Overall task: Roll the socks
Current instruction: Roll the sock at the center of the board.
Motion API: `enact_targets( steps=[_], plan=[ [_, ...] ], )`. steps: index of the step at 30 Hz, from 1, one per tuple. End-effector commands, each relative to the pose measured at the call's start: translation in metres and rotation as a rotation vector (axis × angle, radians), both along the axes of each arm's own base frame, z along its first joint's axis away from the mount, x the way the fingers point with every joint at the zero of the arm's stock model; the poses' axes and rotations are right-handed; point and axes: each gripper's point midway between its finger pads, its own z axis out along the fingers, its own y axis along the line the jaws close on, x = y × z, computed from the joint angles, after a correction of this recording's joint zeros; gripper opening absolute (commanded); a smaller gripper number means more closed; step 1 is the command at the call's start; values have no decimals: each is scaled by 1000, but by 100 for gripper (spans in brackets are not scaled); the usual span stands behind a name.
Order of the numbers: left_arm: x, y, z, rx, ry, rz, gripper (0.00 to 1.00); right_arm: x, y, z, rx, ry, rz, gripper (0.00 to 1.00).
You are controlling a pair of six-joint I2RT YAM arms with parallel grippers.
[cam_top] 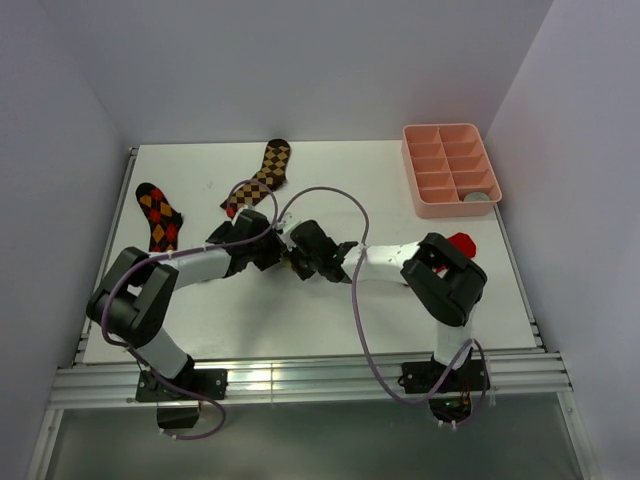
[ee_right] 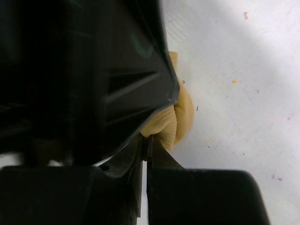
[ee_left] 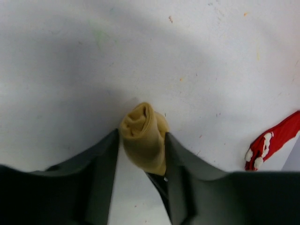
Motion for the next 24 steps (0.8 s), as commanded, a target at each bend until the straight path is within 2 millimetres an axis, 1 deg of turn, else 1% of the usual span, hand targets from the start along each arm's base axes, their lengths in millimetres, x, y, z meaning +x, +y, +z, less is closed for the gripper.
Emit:
enact_targets(
  steps=[1,2,3,5,7,9,12,13,14,15,16,18,19,20,24],
  plan=[
    [0,-3,23,-48,-60,17,52,-24,-3,-16,58,261,21,0],
    [0,-3,24,-52,-62,21,55,-31,3,-18,93,330,58,0],
    [-1,-2,27,-64,-69,27,59,-27,-3,-19,110,372,33,0],
    [-2,-2,28,-71,-72,31,60,-28,-4,-22,146,434,35,0],
    [-3,-1,30,-84,-82,36,61,-27,-4,-20,215,502,36,0],
    [-4,0,30,-92,-85,43,61,-26,-6,-21,266,559,18,0],
    [-4,0,28,-98,-83,48,61,-24,-13,-23,323,653,-12,0],
    [-4,0,24,-92,-74,48,61,-24,-16,-26,341,691,-18,0],
    [-4,-1,23,-91,-74,46,60,-21,-14,-25,369,705,-24,0],
    [-4,-1,18,-86,-62,48,60,-19,-14,-25,389,719,-28,0],
    [-3,-2,17,-87,-63,48,59,-20,-18,-30,408,758,-35,0],
    [-2,-2,12,-85,-55,53,59,-17,-18,-30,447,791,-45,0],
    [-3,-3,11,-87,-53,51,58,-19,-21,-36,449,820,-57,0],
    [-1,-3,12,-94,-60,50,58,-17,-23,-35,461,839,-58,0],
    [2,-6,10,-97,-69,47,57,-15,-26,-44,465,880,-80,0]
  ],
)
